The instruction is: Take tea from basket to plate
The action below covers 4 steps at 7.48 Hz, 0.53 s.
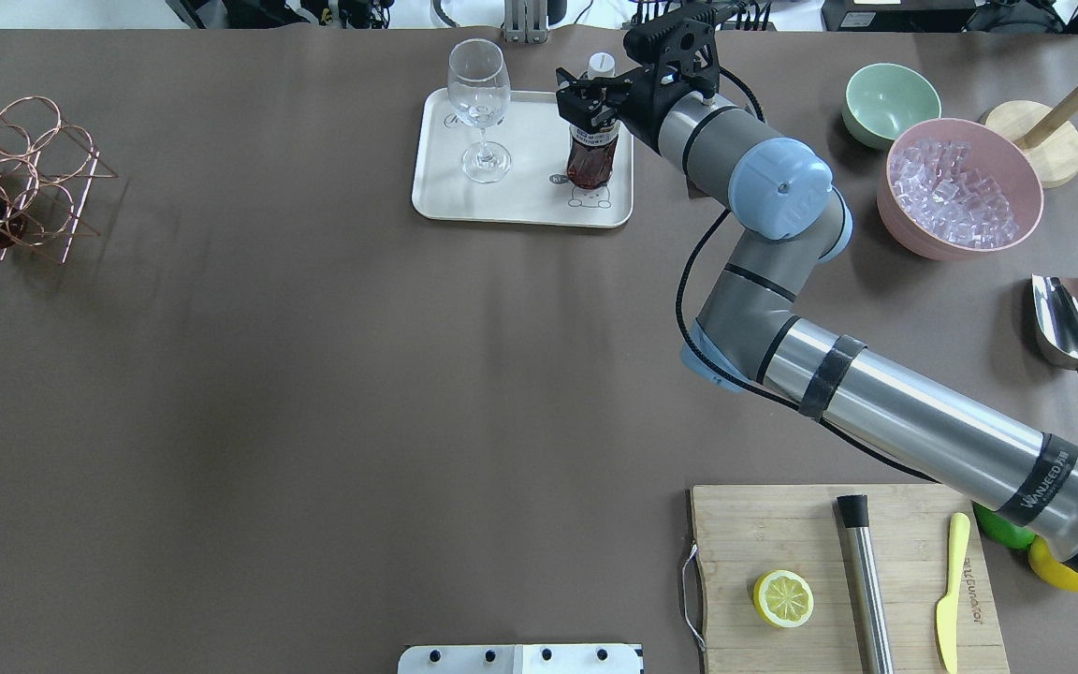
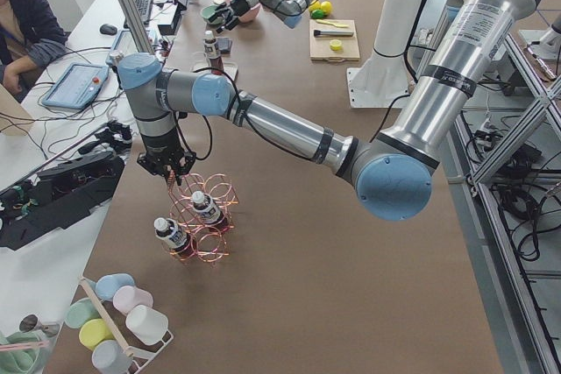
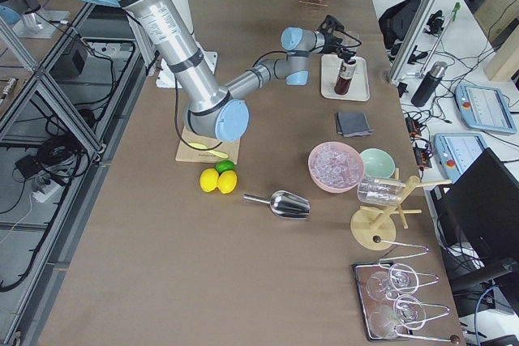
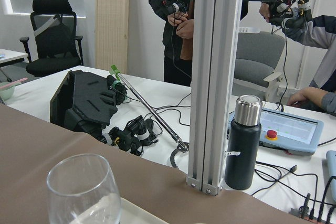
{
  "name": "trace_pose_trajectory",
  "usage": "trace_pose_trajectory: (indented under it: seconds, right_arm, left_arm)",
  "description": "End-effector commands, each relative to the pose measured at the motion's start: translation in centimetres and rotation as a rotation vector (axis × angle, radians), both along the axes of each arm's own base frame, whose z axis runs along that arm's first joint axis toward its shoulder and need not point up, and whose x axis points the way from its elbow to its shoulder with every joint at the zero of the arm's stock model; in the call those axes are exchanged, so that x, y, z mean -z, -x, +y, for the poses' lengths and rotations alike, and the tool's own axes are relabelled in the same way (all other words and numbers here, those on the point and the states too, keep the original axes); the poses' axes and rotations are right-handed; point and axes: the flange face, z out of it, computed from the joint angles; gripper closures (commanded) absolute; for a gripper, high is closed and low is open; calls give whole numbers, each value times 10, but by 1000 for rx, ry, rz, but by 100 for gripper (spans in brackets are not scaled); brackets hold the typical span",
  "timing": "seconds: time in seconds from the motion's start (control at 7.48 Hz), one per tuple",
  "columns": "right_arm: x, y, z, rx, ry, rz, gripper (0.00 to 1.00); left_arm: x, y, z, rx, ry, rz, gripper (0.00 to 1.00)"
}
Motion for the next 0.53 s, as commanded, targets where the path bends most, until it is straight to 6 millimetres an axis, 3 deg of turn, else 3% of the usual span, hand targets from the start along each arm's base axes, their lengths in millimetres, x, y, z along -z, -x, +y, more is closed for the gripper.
trace_pose_trajectory:
  seconds: [0.0,0.13,0.27,0.4]
  right_arm:
    - [15,-87,73,66,160,108,0]
    - [-6,-113,100,85,257,135,0]
    - [-37,-134,114,105,362,157,0]
    - [-78,-173,105,121,511,217,0]
  left_arm:
    - [-7,-2,-6,25,-9,3,100]
    - [-8,-2,-6,25,-7,3,100]
    - [-11,-3,-5,25,-4,3,100]
    - [-11,-4,-5,26,-3,1,100]
